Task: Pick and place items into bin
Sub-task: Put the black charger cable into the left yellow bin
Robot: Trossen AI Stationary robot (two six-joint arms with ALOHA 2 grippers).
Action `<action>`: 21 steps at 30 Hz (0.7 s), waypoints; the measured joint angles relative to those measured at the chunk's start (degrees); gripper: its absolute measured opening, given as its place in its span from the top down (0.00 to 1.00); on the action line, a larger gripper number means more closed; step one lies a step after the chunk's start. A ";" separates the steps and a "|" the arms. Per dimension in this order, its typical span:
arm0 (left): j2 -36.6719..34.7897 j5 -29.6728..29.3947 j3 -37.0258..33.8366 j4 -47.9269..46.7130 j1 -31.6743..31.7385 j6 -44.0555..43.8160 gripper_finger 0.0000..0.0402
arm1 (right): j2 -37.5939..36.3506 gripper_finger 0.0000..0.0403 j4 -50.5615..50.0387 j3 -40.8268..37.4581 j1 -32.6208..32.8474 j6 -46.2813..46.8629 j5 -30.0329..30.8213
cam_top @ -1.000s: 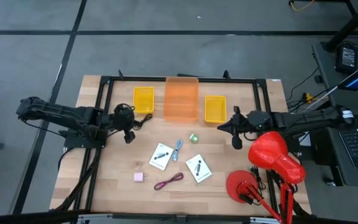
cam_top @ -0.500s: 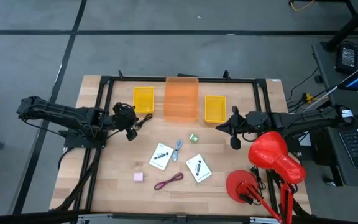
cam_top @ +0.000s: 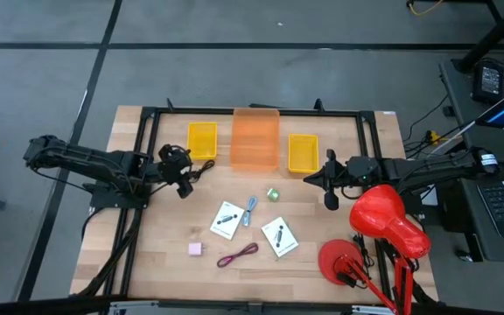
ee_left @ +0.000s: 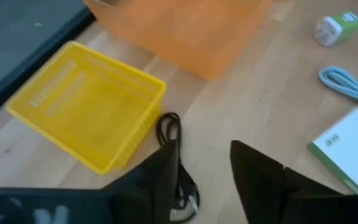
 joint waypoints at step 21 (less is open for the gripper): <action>18.46 0.11 -0.02 0.15 -0.02 -8.45 0.55 | 2.51 1.00 1.42 -0.02 0.02 -1.53 -0.04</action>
